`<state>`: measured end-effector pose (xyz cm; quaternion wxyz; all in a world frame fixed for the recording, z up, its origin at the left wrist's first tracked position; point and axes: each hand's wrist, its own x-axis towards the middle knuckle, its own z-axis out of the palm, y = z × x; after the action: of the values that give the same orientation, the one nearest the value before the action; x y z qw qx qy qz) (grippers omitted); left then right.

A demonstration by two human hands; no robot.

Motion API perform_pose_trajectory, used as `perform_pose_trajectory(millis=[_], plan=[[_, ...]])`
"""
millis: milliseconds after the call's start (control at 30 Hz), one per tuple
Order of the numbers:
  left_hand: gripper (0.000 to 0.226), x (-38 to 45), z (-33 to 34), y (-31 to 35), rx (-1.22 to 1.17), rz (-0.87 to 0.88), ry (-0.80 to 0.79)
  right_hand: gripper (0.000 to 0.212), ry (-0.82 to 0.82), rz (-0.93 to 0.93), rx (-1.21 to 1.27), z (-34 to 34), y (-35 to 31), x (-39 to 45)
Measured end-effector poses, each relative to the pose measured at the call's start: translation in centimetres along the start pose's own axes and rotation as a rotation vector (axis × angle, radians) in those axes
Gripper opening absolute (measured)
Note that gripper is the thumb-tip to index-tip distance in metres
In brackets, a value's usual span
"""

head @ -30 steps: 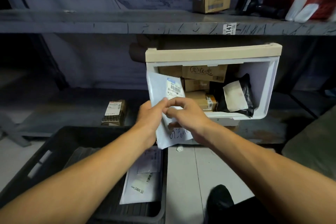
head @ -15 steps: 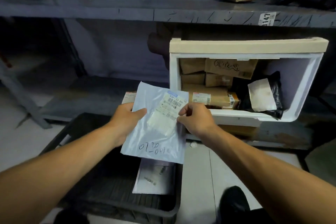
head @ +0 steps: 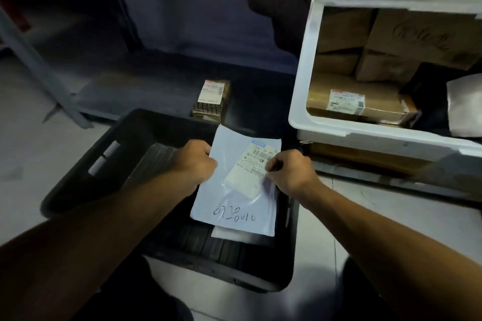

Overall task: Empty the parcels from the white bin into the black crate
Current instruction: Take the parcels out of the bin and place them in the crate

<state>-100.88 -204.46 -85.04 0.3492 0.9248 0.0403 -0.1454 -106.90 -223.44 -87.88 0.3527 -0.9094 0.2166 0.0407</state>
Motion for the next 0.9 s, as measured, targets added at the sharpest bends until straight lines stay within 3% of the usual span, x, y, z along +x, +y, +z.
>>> perform_pose_trajectory(millis=[200,533,667,767,900], plan=[[0.021,5.1,4.6,-3.8,0.141,0.013,-0.080,0.022,-0.131,0.113,-0.142,5.3,2.6,3.4],[0.027,10.8,12.7,-7.8,-0.003,-0.081,-0.174,0.036,-0.199,0.465,0.152,9.9,4.2,8.5],[0.023,11.9,14.7,-8.1,-0.060,-0.085,-0.179,0.022,-0.250,0.417,0.030,9.7,4.6,9.1],[0.021,12.7,16.0,-7.9,-0.096,-0.095,-0.211,0.048,-0.306,0.305,-0.126,10.5,4.5,9.0],[0.023,12.8,17.1,-7.7,-0.097,-0.096,-0.266,0.049,-0.429,0.293,-0.209,11.6,4.8,9.5]])
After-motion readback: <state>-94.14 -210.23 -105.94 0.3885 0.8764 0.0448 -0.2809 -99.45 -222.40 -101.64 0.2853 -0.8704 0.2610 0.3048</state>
